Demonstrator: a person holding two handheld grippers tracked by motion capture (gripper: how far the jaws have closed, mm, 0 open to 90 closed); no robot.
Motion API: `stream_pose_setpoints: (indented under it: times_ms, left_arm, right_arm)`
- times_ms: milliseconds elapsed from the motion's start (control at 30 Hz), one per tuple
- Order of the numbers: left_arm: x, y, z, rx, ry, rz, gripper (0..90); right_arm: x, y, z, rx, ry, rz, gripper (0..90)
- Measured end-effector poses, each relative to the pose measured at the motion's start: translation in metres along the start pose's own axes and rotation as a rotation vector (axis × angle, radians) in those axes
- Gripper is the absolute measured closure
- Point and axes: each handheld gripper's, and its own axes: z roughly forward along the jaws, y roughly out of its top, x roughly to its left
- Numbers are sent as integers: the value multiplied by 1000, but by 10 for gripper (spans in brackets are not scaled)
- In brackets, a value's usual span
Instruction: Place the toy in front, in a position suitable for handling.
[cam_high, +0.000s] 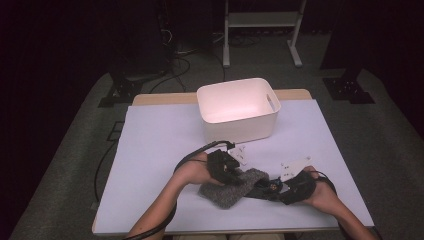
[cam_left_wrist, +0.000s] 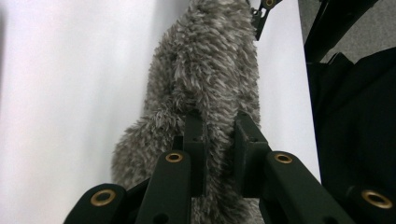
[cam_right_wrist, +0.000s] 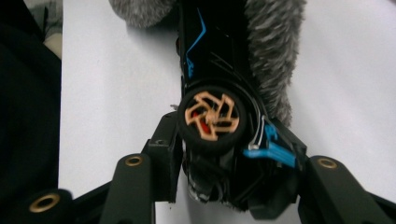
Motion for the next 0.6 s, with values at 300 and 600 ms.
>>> stream_pose_setpoints:
  times_ms: [300,600]
  left_arm:
    - [-4,10,6,3,-7,21,765]
    - [-5,37,26,27,-22,54,666]
  right_arm:
    - [3,10,7,21,14,-40,566]
    - [3,14,13,1,16,-36,568]
